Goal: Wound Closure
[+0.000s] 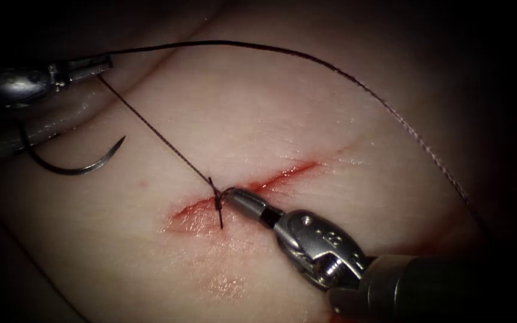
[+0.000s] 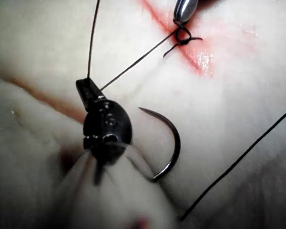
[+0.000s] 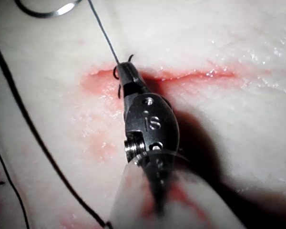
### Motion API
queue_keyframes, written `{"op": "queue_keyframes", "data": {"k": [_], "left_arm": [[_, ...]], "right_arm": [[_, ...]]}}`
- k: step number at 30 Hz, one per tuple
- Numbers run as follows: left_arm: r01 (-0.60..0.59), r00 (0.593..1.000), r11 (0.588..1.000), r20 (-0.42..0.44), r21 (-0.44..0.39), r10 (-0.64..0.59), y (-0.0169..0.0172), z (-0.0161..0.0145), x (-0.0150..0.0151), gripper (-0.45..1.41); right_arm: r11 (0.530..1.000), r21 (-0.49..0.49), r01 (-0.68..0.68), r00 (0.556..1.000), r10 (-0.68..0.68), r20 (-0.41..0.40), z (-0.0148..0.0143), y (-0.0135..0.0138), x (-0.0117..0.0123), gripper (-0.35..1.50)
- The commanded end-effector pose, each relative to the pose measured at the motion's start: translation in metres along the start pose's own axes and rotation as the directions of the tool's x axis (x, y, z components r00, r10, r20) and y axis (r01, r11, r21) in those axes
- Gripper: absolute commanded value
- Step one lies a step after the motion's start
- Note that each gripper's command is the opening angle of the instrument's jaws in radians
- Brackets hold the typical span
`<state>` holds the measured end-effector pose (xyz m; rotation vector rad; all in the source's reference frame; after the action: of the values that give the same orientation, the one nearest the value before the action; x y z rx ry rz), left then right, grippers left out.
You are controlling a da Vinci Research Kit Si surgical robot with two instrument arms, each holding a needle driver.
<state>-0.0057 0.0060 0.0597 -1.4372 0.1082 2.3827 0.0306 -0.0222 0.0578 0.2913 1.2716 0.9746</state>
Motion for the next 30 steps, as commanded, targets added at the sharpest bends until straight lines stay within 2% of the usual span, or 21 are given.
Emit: {"op": "queue_keyframes", "data": {"k": [1,10,17,24,30], "left_arm": [[0.003,1.0,1.0,0.001,0.002,-0.003,-0.0003,0.0006,-0.0003,-0.45],[-0.061,0.995,0.995,0.084,0.077,0.055,-0.005,0.0018,-0.0015,-0.45],[-0.116,0.983,0.985,0.157,0.131,0.095,-0.0081,0.0016,-0.0026,-0.45],[-0.216,0.953,0.95,0.258,0.227,0.156,-0.0125,-0.0003,-0.0043,-0.45],[-0.232,0.95,0.938,0.267,0.256,0.161,-0.0141,-0.0019,-0.0055,-0.45]], "right_arm": [[1.0,0.003,0.001,1.0,-0.001,0.005,0.0005,-0.0006,-0.0011,-0.35],[0.999,0.032,0.026,0.999,-0.027,0.026,-0.0005,-0.0016,-0.003,-0.35],[0.998,0.043,0.035,0.999,-0.036,0.029,-0.001,-0.0025,-0.0039,-0.35],[0.998,0.042,0.045,0.998,-0.046,0.035,-0.0012,-0.0027,-0.0047,-0.35],[0.997,0.04,0.068,0.995,-0.071,0.075,-0.0014,-0.0028,-0.0065,-0.35]]}}
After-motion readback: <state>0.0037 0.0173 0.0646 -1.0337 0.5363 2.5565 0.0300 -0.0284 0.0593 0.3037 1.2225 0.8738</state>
